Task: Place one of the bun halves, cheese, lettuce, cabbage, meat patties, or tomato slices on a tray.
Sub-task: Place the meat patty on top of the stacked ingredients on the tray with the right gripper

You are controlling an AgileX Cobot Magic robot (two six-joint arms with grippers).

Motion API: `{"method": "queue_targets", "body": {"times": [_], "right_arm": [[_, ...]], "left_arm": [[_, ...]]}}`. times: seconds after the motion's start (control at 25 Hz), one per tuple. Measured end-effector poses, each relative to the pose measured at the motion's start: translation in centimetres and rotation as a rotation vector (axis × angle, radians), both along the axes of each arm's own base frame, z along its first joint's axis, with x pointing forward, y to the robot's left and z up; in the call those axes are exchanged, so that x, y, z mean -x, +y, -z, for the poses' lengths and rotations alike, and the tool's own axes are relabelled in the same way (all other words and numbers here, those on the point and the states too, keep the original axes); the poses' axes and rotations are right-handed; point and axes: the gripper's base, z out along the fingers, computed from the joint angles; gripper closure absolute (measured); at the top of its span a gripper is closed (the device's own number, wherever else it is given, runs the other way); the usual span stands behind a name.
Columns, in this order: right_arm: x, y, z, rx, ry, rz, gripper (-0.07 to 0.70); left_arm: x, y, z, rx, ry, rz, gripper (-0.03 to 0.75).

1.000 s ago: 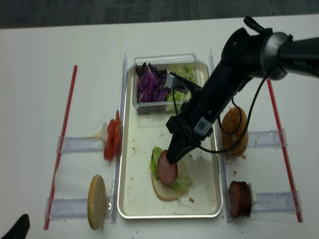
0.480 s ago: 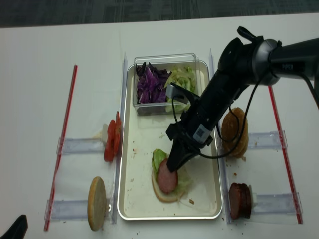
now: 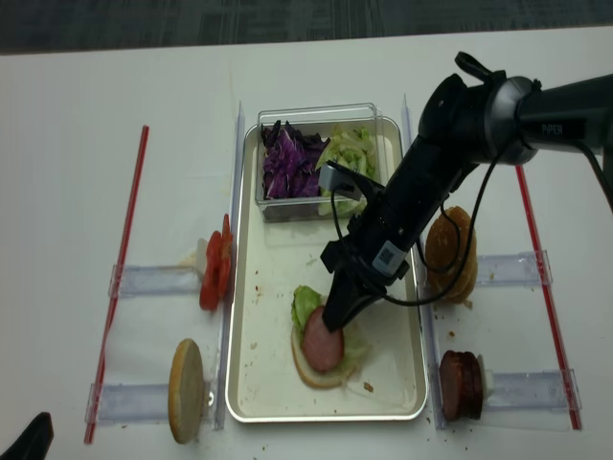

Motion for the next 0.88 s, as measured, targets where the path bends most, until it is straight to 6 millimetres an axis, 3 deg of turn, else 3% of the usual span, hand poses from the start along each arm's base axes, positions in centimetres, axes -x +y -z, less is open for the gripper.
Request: {"method": "queue_targets", "body": {"times": [0.16, 0.4, 0.6, 0.88], "right_arm": [[0.0, 0.0, 0.0, -0.001, -0.001, -0.001, 0.525], [-0.08, -0.01, 0.06, 0.004, -0.01, 0.003, 0.314], [-0.1, -0.01, 0.08, 0.005, -0.012, 0.005, 0.187], [-0.39, 0.09, -0.19, 0.005, -0.023, 0.004, 0.155]], "left_arm": [[0.0, 0.0, 0.0, 0.0, 0.0, 0.0, 0.286], [0.0, 0.0, 0.0, 0.0, 0.0, 0.0, 0.286], [0.0, 0.0, 0.0, 0.0, 0.0, 0.0, 0.286], [0.0, 0.0, 0.0, 0.0, 0.0, 0.0, 0.286]]}}
